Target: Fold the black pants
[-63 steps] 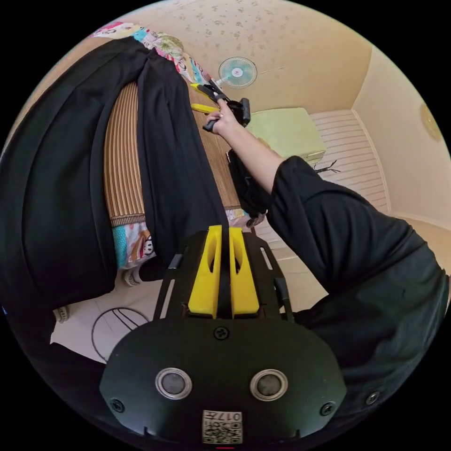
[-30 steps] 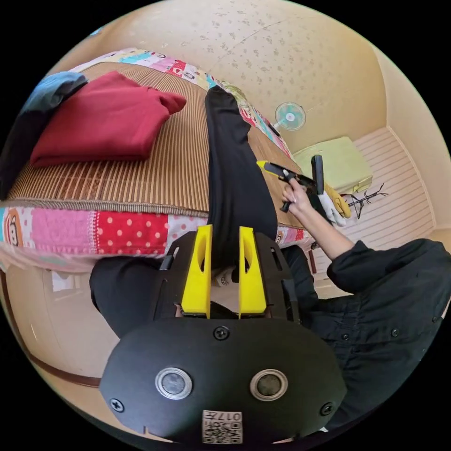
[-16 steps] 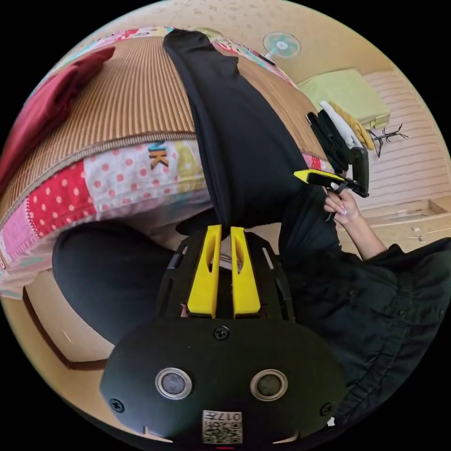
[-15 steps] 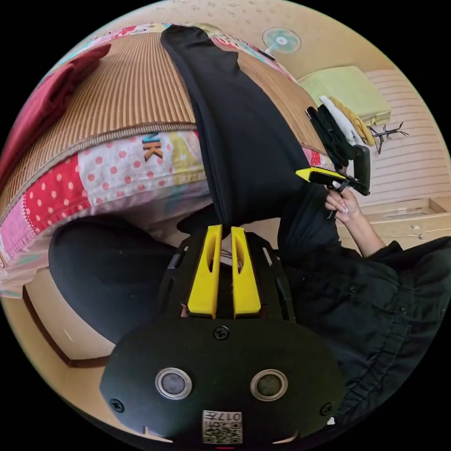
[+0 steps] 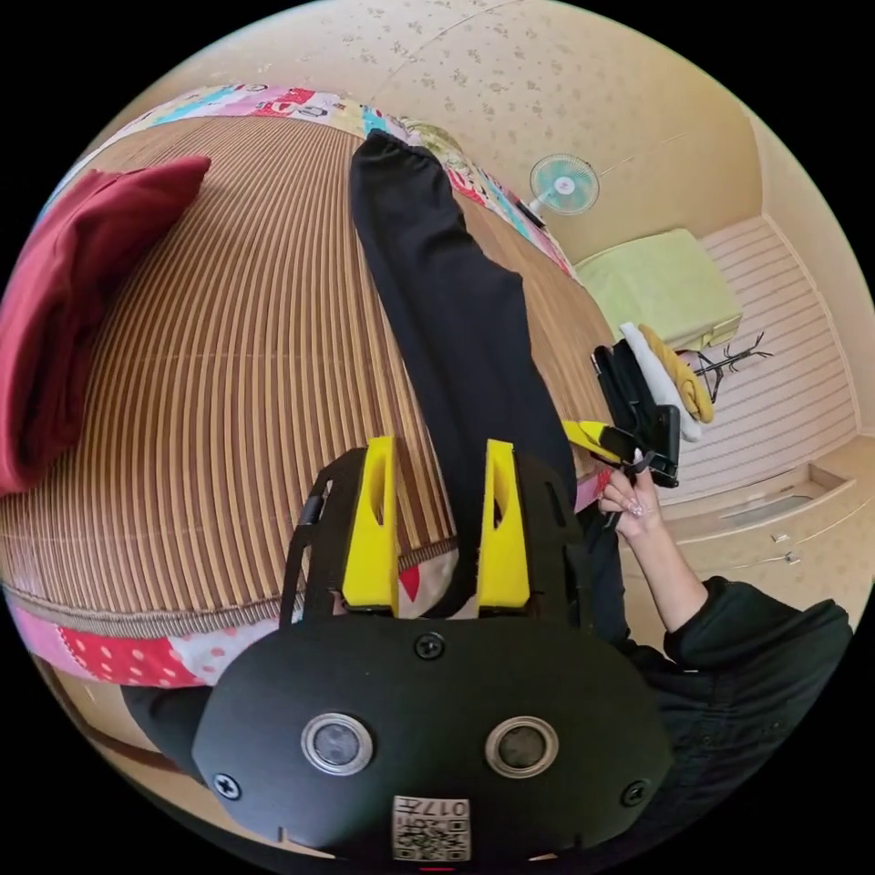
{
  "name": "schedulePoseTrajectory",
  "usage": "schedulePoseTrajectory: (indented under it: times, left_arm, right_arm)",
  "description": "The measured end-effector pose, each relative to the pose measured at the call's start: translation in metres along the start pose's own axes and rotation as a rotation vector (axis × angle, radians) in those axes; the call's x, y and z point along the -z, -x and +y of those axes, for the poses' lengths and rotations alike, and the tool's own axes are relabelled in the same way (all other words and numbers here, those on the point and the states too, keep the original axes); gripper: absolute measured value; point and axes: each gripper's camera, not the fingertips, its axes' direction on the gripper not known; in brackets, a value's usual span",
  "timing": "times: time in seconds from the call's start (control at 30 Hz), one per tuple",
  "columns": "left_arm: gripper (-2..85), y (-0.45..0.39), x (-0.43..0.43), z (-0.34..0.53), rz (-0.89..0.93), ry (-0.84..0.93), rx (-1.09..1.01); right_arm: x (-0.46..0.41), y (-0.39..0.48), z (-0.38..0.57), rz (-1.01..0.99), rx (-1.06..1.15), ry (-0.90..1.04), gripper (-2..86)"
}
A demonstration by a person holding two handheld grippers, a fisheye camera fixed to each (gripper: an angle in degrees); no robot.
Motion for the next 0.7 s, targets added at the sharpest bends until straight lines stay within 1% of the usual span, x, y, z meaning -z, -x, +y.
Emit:
schedulePoseTrajectory:
  times: [0.13,0.2,0.23,0.27,0.3,0.33,0.37,0.4,0.43,0.47,0.53,0.57,0.6,0.63,0.7]
  left_arm:
    - [12.0,-0.008,-0.003,0.051,0.116,0.047,-0.007]
    - [9.4,-0.007,0.004,0.076,0.083,-0.003,0.020]
    - [6.4,-0.001,0.005,0.086,0.083,0.018,0.060]
    - [4.9,0.003,0.005,0.090,0.119,0.039,0.073]
    - [4.3,0.008,0.012,0.096,0.230,0.053,0.082]
    - [3.8,0.007,0.027,0.104,0.321,0.028,0.049]
    - [3.7,0.003,0.037,0.107,0.354,0.007,0.014]
    - [3.5,-0.010,0.064,0.114,0.426,-0.046,-0.087]
    - [3.3,-0.025,0.095,0.118,0.507,-0.104,-0.185]
    - [3.3,-0.033,0.111,0.118,0.551,-0.138,-0.229]
    - [3.0,-0.070,0.176,0.115,0.719,-0.276,-0.407]
    - [2.9,-0.082,0.192,0.113,0.744,-0.307,-0.457]
    - [3.0,-0.107,0.224,0.108,0.768,-0.374,-0.551]
    - [3.0,-0.131,0.253,0.103,0.768,-0.439,-0.628]
    - [3.1,-0.162,0.292,0.094,0.786,-0.514,-0.725]
  right_arm:
    - [-0.001,0.027,0.026,-0.016,0.019,-0.020,11.6]
    - [0.002,0.035,0.048,-0.025,0.012,0.007,6.7]
    - [0.004,0.037,0.053,-0.055,0.017,0.009,5.8]
    - [0.011,0.044,0.061,-0.135,0.015,0.019,4.6]
    - [0.024,0.058,0.069,-0.198,0.038,0.011,3.9]
    - [0.032,0.070,0.073,-0.215,0.067,0.002,3.6]
    - [0.053,0.102,0.080,-0.235,0.156,-0.029,3.0]
    - [0.080,0.140,0.085,-0.258,0.254,-0.073,2.6]
    - [0.095,0.158,0.086,-0.276,0.296,-0.097,2.4]
    - [0.126,0.195,0.086,-0.327,0.376,-0.150,2.1]
    - [0.171,0.254,0.082,-0.417,0.518,-0.211,1.8]
    - [0.197,0.302,0.077,-0.445,0.640,-0.227,1.6]
    - [0.222,0.351,0.070,-0.417,0.750,-0.253,1.5]
    - [0.233,0.375,0.067,-0.389,0.794,-0.272,1.5]
    - [0.275,0.458,0.044,-0.307,0.898,-0.327,1.3]
